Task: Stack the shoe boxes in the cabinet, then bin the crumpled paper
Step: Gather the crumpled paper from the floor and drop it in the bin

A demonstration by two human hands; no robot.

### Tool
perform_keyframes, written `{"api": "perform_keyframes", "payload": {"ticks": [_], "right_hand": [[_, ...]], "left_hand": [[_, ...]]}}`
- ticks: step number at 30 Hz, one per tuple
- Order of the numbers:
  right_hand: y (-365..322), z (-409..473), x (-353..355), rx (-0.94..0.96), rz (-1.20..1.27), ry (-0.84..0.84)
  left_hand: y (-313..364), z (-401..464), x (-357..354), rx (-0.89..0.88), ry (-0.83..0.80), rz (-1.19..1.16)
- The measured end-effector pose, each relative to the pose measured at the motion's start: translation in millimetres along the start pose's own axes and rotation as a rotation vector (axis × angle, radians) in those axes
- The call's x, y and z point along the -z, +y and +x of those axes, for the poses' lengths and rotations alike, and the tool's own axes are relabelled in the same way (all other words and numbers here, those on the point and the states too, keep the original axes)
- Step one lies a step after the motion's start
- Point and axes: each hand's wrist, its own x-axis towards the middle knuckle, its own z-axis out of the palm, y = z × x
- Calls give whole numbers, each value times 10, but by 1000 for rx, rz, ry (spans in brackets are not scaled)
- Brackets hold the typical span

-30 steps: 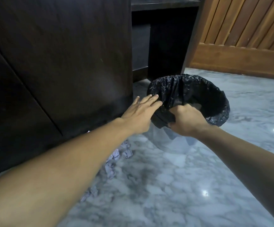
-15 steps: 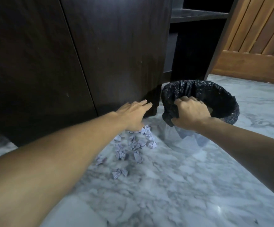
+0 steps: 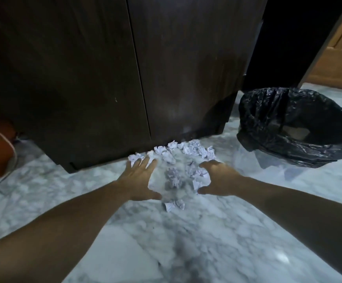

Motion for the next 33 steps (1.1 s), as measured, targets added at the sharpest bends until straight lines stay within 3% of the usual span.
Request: {"api": "perform_keyframes", "payload": {"ticks": [6,12,20,28,33], "right_hand": [[264,205,-432,-113,-28,-17],[428,342,-676,-121,59,9],[326,547,-763,-32,-10,187],[295,586,-815,125,-119,233],[348,562,-921,142,-13,236]], "left_hand": [[30,145,-615,127,-72,-212],[217,224,-967,97,87,-425],[399,351,-1059,82,256,-356],[448,489,-1018,-28,188,-260],[440,492,-1168,-21,428,-196]]}}
